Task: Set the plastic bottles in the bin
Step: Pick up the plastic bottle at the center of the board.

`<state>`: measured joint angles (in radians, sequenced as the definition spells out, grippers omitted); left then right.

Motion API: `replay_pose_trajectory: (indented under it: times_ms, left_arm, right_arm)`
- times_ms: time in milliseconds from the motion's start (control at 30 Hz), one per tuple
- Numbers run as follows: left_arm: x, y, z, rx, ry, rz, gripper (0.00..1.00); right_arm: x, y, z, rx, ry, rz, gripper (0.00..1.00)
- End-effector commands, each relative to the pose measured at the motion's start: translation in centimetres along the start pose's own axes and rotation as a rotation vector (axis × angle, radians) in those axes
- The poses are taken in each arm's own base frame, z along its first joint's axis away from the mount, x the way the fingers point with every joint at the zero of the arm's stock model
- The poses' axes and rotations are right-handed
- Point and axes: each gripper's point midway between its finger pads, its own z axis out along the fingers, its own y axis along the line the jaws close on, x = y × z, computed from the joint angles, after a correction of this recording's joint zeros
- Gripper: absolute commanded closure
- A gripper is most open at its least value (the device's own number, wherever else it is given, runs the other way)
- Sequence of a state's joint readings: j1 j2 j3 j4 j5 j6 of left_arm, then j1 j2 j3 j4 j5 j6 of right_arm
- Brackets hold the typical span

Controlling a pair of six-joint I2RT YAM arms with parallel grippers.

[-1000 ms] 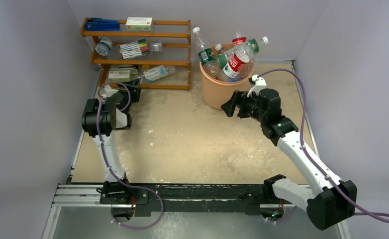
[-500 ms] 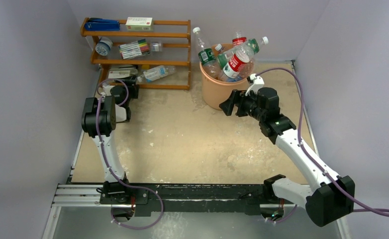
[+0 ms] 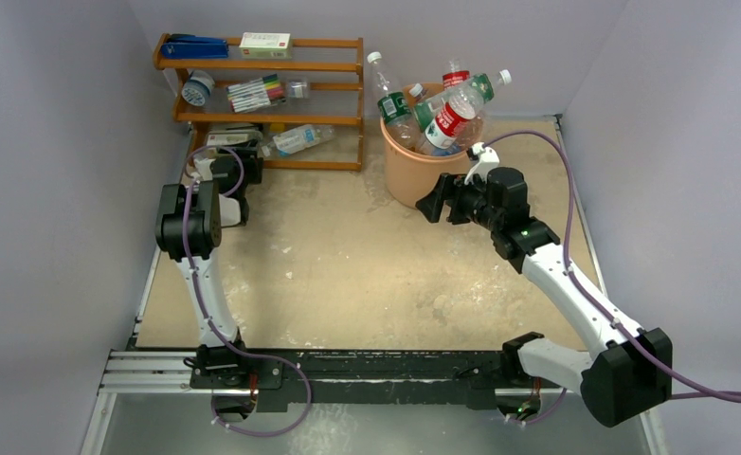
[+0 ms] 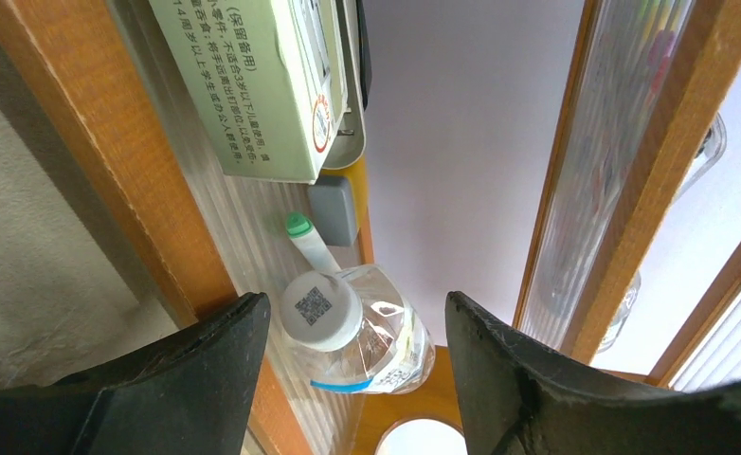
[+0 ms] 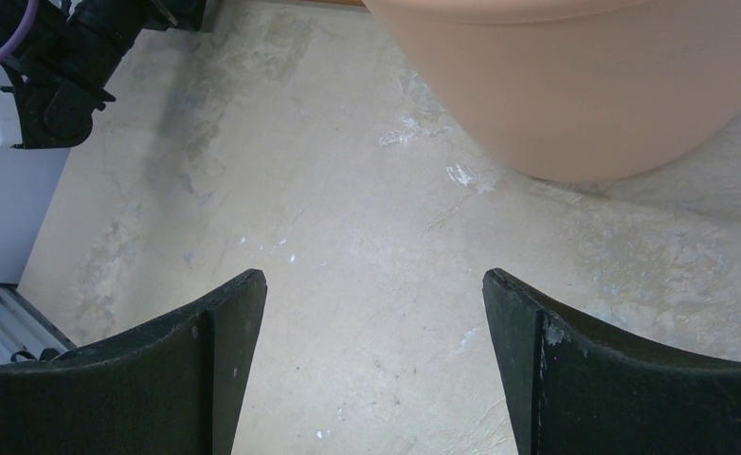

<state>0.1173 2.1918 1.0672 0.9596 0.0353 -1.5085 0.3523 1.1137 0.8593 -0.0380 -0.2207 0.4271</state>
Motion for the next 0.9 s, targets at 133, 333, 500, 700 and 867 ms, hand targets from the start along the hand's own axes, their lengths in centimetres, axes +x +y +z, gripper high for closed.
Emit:
replay_pose_trajectory:
  times_ms: [133, 333, 500, 700, 867]
  left_arm:
    - [0.3, -0.5, 1.3, -0.012, -0.021, 0.023, 0.34]
    - [1.2, 0.2, 1.9, -0.058, -0.02, 0.041, 0.34]
    - [1.5, 0.9, 2.2, -0.117, -0.029, 0.064, 0.35]
    - [1.3, 2.1, 2.2, -0.179, -0.047, 0.068, 0.35]
    - [1.0, 2.9, 2.3, -0.219, -0.066, 0.065, 0.38]
  right_arm:
    - [-1.3, 0.7, 0.1, -0.037, -0.049, -0.024, 0.13]
    - [-1.3, 0.6, 0.0, -0.03, -0.054, -0.025, 0.13]
    - [-1.5, 0.5, -0.1, -0.023, -0.058, -0.032, 0.13]
    - [-1.5, 0.4, -0.2, -0.019, -0.061, -0.037, 0.13]
    - [-1.4, 0.3, -0.2, -0.014, -0.06, -0.037, 0.13]
